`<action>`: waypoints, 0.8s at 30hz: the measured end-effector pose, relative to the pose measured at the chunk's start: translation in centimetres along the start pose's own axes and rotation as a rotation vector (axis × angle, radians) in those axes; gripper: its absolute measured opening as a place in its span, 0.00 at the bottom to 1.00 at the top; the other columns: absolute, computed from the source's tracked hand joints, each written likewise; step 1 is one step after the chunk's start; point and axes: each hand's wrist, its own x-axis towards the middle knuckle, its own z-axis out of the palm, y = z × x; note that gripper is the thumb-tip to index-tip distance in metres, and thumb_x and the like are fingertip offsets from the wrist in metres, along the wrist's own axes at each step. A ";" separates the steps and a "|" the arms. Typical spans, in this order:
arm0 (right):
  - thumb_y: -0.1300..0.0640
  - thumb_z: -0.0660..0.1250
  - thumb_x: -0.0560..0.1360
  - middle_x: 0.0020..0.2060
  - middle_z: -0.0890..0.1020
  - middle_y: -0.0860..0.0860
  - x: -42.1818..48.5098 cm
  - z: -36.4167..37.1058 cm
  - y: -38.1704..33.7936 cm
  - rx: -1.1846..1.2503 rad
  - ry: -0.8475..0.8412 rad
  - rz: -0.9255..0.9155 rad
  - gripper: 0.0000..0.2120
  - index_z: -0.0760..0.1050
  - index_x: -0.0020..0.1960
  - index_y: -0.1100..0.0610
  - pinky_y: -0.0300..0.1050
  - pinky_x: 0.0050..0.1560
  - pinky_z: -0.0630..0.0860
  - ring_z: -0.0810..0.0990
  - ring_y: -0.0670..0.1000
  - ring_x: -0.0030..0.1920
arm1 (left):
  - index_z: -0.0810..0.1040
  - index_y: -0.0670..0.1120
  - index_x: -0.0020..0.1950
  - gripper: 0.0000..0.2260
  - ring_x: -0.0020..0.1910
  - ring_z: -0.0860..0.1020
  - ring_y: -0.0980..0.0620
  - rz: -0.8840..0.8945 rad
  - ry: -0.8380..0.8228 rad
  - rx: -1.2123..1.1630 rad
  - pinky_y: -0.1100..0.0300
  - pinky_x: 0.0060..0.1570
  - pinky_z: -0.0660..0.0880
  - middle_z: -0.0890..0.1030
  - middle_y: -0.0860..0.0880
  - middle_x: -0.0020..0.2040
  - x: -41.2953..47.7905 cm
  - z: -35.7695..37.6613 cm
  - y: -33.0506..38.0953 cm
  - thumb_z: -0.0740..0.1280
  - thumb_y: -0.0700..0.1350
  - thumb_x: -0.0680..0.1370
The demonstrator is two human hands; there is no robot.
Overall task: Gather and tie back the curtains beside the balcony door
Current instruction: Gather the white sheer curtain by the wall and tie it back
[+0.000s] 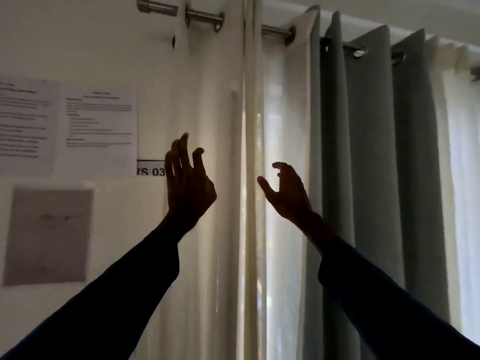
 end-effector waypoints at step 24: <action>0.41 0.63 0.80 0.62 0.79 0.57 20.7 7.0 -7.1 0.331 0.386 -0.070 0.30 0.67 0.71 0.62 0.51 0.61 0.78 0.79 0.54 0.60 | 0.59 0.54 0.74 0.35 0.32 0.78 0.51 -0.062 0.154 -0.308 0.56 0.28 0.80 0.66 0.42 0.71 16.0 8.9 -6.5 0.65 0.31 0.73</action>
